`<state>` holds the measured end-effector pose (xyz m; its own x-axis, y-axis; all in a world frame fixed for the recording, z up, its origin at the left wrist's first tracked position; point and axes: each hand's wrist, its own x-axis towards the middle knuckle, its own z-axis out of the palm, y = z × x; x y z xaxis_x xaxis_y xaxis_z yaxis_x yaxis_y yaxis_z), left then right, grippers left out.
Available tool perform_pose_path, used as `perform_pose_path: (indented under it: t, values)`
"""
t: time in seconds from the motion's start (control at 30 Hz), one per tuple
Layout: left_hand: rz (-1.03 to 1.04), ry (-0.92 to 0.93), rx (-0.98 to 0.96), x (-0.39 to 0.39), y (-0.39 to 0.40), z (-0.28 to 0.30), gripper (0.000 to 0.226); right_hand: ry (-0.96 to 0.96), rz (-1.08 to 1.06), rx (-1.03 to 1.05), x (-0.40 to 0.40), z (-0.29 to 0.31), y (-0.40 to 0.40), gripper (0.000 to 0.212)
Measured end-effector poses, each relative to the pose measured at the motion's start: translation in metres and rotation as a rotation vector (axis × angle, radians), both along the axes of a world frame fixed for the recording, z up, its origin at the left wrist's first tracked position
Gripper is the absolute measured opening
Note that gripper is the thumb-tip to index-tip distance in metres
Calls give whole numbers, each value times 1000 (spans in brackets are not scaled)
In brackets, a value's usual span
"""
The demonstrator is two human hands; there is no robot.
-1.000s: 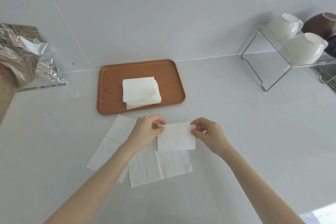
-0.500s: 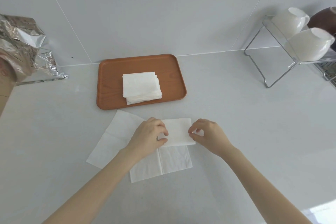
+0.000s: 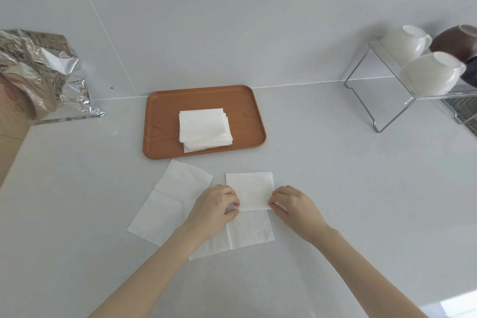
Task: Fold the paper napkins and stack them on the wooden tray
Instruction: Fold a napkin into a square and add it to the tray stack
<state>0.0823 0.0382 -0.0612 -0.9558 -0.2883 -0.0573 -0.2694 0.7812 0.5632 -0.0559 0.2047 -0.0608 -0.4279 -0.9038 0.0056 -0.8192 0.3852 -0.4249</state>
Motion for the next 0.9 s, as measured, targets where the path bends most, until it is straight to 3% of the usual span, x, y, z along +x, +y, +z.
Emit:
perform_pose_path:
  t: [0.37, 0.67, 0.9]
  values:
    - [18, -2, 10, -1, -2, -2, 15, 75, 63, 20, -2, 0, -6, 7]
    - [130, 186, 130, 2, -15, 26, 10, -269, -78, -129, -12, 52, -34, 11]
    - [401, 368, 420, -15, -73, 84, 17, -605, -170, -329, -34, 95, -87, 11]
